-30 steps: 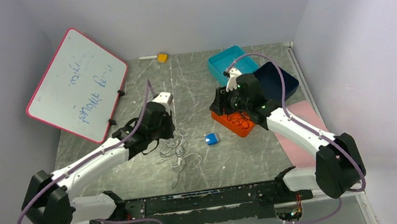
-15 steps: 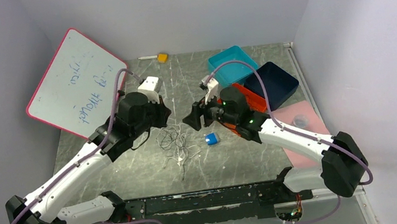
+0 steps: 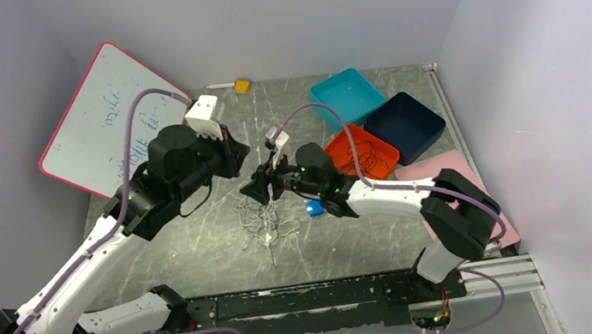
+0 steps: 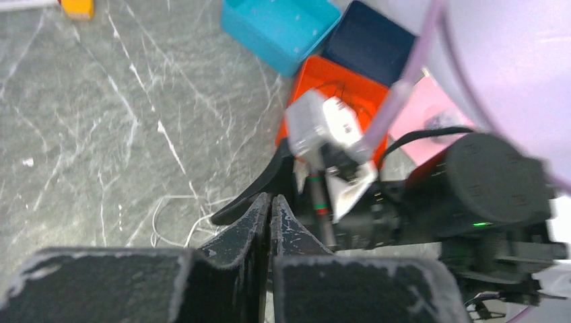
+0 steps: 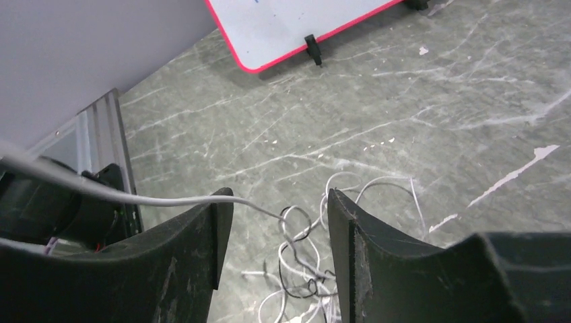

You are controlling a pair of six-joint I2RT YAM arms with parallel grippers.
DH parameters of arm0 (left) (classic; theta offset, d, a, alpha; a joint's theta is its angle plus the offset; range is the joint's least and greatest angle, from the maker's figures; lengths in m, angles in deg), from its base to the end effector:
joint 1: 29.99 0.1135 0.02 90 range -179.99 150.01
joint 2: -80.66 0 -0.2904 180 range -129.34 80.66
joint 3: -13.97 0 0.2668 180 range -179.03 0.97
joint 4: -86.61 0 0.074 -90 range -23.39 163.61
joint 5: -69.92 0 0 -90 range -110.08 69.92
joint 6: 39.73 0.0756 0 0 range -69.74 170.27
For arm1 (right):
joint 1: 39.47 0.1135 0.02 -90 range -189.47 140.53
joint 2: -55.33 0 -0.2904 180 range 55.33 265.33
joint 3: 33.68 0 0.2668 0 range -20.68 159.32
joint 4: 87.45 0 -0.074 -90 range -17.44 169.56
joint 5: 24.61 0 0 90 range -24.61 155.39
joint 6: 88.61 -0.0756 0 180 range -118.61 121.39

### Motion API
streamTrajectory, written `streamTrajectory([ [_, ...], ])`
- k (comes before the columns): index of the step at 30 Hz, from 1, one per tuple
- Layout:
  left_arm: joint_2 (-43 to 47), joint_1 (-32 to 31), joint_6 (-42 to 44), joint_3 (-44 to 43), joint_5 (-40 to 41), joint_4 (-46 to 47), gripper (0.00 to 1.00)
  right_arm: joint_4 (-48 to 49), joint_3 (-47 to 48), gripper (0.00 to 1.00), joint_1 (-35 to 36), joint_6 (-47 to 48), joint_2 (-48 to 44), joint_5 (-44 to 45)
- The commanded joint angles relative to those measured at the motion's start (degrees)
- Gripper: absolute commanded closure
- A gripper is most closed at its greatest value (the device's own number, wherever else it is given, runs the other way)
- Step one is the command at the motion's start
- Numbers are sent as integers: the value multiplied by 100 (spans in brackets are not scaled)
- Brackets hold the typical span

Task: Untangle the cables

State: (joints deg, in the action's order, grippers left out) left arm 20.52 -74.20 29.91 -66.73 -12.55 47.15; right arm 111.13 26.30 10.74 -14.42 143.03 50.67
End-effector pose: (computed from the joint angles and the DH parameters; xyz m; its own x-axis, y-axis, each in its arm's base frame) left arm 0.1977 -0.1785 0.4108 -0.4273 -0.0656 -0.9017 0.4840 0.8258 -0.2894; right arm 0.2347 0.3118 0.2562 -0.3440 -0.0013 -0.9390 -0.8418 0.4433 0.3078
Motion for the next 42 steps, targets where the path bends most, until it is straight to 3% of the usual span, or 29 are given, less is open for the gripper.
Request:
streamTrajectory([
  [1,114,-32,-12,-719,-209,-231,93,772,354,44,54,-98,412,136],
  [10,-394,-43,250,-2991,-173,-728,93,1200,125,55,202,-500,1182,171],
  [20,-988,-44,769,-4815,77,-725,93,1316,-464,58,575,-662,1438,365],
  [27,-1133,-37,1056,-5338,198,-415,93,1569,-992,57,743,-817,1475,533],
  [42,-1306,-42,1514,-5938,14,435,93,1247,-1554,41,767,-615,836,805],
])
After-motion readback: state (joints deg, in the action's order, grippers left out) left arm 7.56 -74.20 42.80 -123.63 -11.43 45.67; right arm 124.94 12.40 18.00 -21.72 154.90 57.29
